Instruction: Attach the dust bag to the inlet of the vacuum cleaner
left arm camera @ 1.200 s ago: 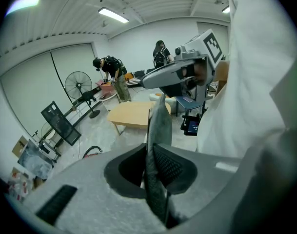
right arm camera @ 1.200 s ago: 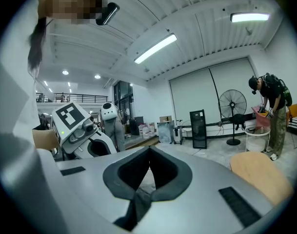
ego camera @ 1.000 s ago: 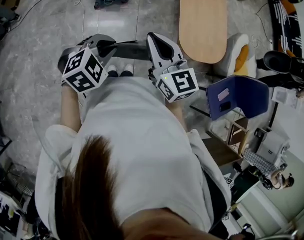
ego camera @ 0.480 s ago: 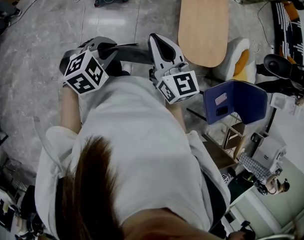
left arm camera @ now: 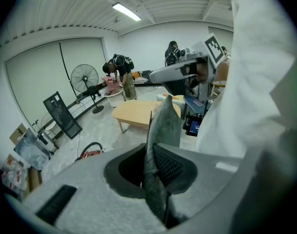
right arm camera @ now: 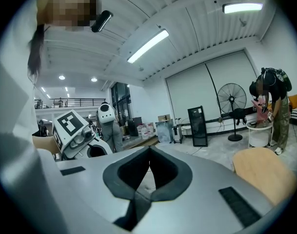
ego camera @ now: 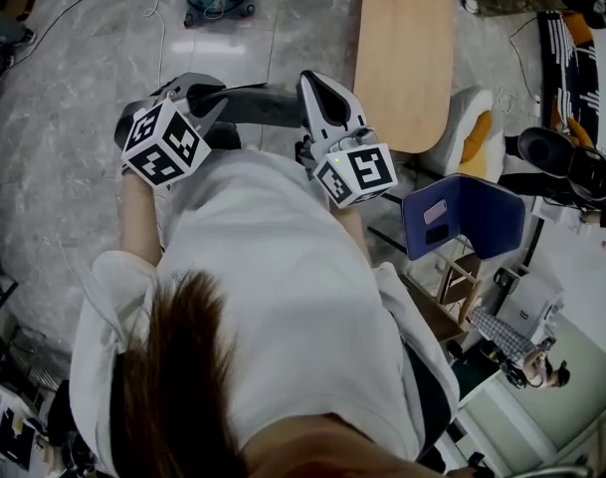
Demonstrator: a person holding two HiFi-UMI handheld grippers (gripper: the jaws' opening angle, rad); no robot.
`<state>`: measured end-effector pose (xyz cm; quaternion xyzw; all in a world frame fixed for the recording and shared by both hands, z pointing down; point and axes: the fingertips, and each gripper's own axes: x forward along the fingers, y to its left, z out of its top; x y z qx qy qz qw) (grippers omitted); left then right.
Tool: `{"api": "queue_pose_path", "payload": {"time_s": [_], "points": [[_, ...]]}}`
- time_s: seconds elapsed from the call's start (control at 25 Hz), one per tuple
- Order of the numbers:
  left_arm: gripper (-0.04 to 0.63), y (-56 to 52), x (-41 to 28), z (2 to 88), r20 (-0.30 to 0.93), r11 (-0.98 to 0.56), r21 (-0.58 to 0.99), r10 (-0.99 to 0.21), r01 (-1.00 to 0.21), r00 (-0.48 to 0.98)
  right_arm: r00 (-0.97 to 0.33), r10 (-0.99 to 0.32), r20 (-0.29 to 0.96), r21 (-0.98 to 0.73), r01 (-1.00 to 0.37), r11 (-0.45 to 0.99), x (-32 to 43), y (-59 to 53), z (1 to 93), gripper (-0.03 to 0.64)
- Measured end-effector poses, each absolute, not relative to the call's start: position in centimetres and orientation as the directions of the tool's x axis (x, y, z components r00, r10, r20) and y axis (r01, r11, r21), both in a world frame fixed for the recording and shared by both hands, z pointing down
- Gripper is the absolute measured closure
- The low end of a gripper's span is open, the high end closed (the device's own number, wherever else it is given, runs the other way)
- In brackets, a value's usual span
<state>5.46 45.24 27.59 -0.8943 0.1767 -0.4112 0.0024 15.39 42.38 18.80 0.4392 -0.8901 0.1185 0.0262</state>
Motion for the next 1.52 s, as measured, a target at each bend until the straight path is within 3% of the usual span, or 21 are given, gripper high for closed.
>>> {"api": "queue_pose_path", "payload": {"time_s": [0.68, 1.08, 1.52], "points": [[0.552, 30.6, -2.8, 27.3, 0.726, -0.920, -0.196, -0.369, -0.340, 0.580, -0.571, -0.807, 0.151, -0.200, -0.817, 0.541, 7.7, 29.6, 17.9, 0.615], [0.552, 27.4, -1.9, 28.0, 0.730, -0.910, -0.152, -0.366, -0.384, 0.578, -0.586, -0.790, 0.181, -0.218, -0.807, 0.549, 9.0, 25.4, 18.9, 0.615], [0.551, 19.9, 0.6, 29.5, 0.759, -0.877, -0.163, -0.405, -0.453, 0.511, -0.679, -0.710, 0.184, -0.195, -0.733, 0.651, 11.8, 15.8, 19.6, 0.615]]}}
